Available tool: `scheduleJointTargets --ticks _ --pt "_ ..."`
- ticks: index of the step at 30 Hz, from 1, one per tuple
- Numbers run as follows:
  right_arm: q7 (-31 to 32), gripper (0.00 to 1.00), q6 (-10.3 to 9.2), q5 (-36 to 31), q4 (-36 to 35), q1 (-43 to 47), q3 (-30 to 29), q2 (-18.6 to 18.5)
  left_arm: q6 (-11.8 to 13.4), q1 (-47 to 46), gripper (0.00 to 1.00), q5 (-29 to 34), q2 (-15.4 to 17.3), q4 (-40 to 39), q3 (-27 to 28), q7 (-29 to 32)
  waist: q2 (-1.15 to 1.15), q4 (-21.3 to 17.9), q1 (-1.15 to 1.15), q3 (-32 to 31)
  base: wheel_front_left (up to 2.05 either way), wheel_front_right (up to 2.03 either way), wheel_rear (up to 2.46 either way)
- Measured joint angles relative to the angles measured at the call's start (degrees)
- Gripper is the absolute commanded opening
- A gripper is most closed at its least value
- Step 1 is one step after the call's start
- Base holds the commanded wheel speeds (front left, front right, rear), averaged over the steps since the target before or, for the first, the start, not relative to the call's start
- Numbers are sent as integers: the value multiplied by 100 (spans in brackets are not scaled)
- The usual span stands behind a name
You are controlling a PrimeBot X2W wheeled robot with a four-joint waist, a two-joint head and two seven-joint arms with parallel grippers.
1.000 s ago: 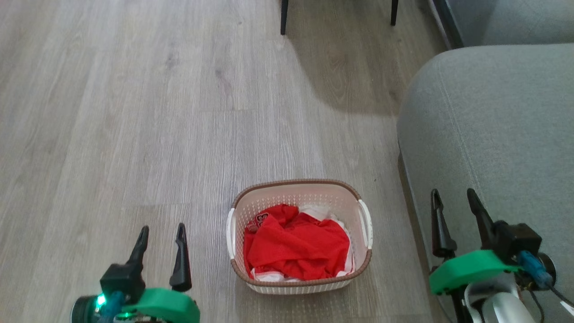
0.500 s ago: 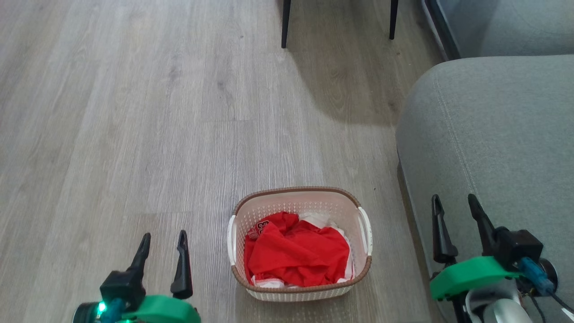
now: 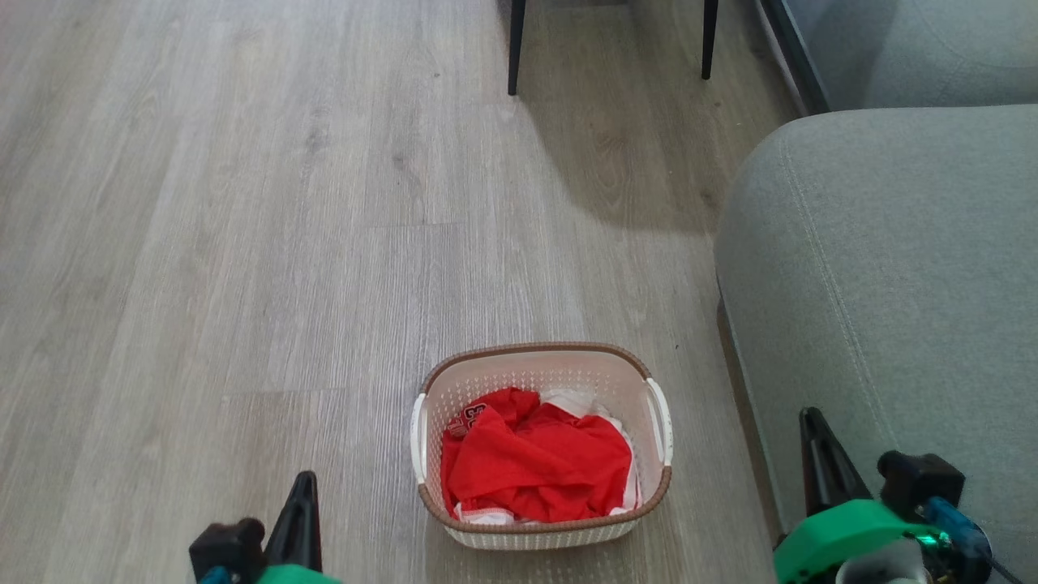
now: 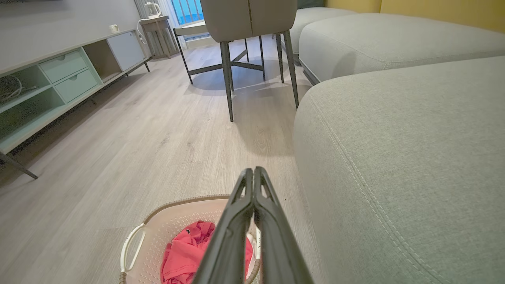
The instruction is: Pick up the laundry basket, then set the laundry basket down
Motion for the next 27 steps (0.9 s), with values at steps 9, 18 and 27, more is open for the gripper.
scheduleJointTargets --ticks 9,18,27 --pt "90 0 0 528 11 -23 -24 -1 -70 -20 0 -514 0 9 35 142 0 -14 0 15 0 0 0" --pt "204 0 0 1120 31 -55 -67 -4 -124 -152 0 -1090 0 37 168 269 0 -29 0 31 0 0 0" --pt "353 0 0 1707 51 -69 -138 -9 -214 -265 0 -1667 0 79 223 400 0 -43 1 47 0 0 0"
